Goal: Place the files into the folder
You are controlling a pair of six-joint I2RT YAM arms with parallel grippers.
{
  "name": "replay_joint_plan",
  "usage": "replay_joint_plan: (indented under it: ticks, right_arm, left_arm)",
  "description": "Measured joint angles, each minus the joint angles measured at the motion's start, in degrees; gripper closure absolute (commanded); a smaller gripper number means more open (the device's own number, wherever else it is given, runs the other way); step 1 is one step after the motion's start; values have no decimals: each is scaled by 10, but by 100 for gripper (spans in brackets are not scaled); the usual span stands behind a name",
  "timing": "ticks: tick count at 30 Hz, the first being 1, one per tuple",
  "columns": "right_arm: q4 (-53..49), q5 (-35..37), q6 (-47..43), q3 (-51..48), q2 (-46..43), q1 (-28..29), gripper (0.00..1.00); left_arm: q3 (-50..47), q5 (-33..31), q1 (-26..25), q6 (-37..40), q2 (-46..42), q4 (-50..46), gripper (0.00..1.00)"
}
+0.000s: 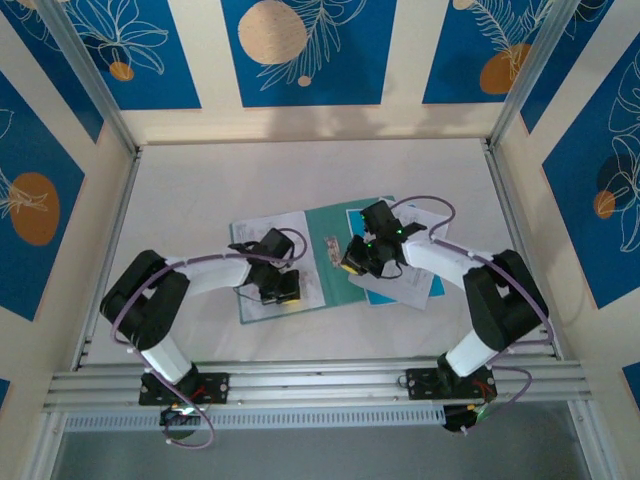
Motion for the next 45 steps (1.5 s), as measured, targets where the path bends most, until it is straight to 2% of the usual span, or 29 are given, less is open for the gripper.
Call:
replay_joint_plan:
  ticks: [5,17,45]
  right_arm:
    - [-18,10,-1,52,54,14,90]
    - [-69,51,-20,144,143,17,90]
    - [-137,87,-17,194,188,35,91]
  left_arm:
    - [1,2,-15,-21,9,33,100]
    - [1,1,-17,-26,10,35,100]
    - [-1,0,-17,-30,8,37,100]
